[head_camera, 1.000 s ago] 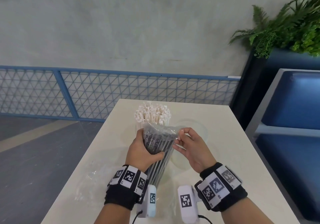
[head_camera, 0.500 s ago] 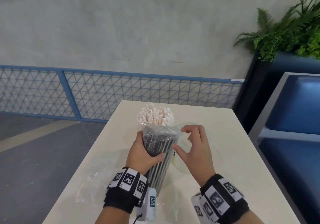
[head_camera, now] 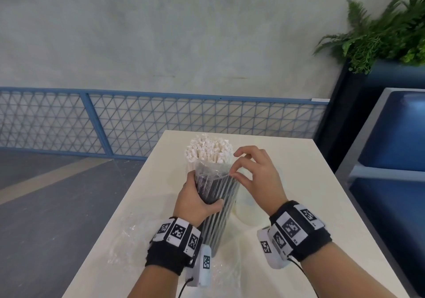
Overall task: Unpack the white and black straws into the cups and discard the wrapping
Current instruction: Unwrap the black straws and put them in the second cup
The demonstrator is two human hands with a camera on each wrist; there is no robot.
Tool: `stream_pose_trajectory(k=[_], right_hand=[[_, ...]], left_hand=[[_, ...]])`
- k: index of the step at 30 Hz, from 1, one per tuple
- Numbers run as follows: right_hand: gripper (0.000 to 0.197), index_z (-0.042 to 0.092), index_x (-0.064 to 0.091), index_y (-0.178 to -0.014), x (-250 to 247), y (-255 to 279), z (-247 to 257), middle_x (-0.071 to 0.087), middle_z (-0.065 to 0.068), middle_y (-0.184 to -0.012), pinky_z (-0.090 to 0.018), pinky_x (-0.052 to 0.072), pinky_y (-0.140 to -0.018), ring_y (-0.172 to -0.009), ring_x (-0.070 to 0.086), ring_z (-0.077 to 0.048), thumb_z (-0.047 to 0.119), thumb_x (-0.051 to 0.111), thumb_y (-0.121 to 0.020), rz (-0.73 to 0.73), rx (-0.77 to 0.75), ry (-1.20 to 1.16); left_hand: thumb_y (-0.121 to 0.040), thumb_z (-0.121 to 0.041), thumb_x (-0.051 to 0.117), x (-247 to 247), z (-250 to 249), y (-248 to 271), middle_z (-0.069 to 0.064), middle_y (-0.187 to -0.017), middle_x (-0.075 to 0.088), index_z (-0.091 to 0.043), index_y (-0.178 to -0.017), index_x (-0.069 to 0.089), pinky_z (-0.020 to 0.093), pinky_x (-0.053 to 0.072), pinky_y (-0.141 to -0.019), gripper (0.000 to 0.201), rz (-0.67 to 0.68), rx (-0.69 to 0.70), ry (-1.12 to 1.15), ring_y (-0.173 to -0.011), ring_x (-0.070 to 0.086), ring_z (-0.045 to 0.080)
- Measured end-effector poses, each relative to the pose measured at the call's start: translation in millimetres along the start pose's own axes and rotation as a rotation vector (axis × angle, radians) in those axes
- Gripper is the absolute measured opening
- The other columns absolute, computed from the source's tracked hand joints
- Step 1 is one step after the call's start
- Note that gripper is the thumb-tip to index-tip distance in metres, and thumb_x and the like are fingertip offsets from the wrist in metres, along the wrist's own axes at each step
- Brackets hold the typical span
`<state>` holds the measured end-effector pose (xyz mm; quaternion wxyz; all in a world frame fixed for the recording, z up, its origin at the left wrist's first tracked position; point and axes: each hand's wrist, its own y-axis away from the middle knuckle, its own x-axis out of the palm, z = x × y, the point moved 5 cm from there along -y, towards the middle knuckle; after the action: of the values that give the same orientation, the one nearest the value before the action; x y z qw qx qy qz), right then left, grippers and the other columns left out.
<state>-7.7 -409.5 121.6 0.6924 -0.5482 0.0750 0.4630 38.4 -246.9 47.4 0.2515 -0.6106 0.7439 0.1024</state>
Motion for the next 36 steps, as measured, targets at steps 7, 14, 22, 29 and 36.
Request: stream_pose_trajectory(k=[7, 14, 22, 29, 36], right_hand=[[0.021, 0.024, 0.059, -0.068, -25, -25, -29, 0.06, 0.009, -0.081, -0.009, 0.038, -0.057, -0.05, 0.05, 0.003, 0.017, 0.078, -0.073, 0.068, 0.469, -0.273], [0.015, 0.013, 0.061, -0.091, -32, -20, -15, 0.064, 0.002, -0.104, -0.015, 0.049, -0.08, -0.085, 0.063, -0.001, 0.012, 0.071, -0.08, -0.033, 0.571, -0.661], [0.013, 0.017, 0.063, -0.081, -47, -16, 35, 0.067, 0.004, -0.077, -0.012, 0.048, -0.068, -0.069, 0.064, -0.003, 0.013, 0.056, -0.091, -0.114, 0.183, -0.434], [0.025, 0.017, 0.067, -0.1, -18, -21, 45, 0.068, 0.004, -0.1, -0.006, 0.033, -0.086, -0.096, 0.056, -0.01, 0.023, 0.044, -0.095, 0.098, -0.013, -0.031], [0.033, 0.02, 0.063, -0.116, 20, -14, 31, 0.062, -0.003, -0.119, -0.026, 0.043, -0.089, -0.107, 0.057, -0.02, 0.019, 0.063, -0.082, 0.677, 0.106, 0.113]], left_hand=[[-0.054, -0.032, 0.079, 6, 8, 7, -0.004, -0.11, 0.061, -0.029, -0.121, 0.039, 0.028, 0.05, -0.085, 0.079, 0.105, 0.047, -0.057, -0.101, 0.06, 0.015], [-0.057, -0.028, 0.081, 0, 6, 5, -0.002, -0.106, 0.062, -0.024, -0.12, 0.041, 0.026, 0.049, -0.081, 0.074, 0.076, 0.063, -0.019, -0.096, 0.061, 0.016], [-0.056, -0.029, 0.08, -16, -2, 10, -0.015, -0.103, 0.06, -0.04, -0.108, 0.039, 0.009, 0.045, -0.078, 0.067, -0.011, 0.089, 0.105, -0.095, 0.059, -0.004], [-0.058, -0.019, 0.085, -8, -3, 11, -0.028, -0.108, 0.051, -0.045, -0.107, 0.037, -0.004, 0.037, -0.077, 0.074, 0.021, 0.133, 0.213, -0.096, 0.049, -0.023], [-0.052, -0.035, 0.081, 15, 24, 13, -0.009, -0.114, 0.058, -0.03, -0.123, 0.039, 0.016, 0.047, -0.09, 0.083, 0.13, 0.106, 0.181, -0.108, 0.057, 0.004]])
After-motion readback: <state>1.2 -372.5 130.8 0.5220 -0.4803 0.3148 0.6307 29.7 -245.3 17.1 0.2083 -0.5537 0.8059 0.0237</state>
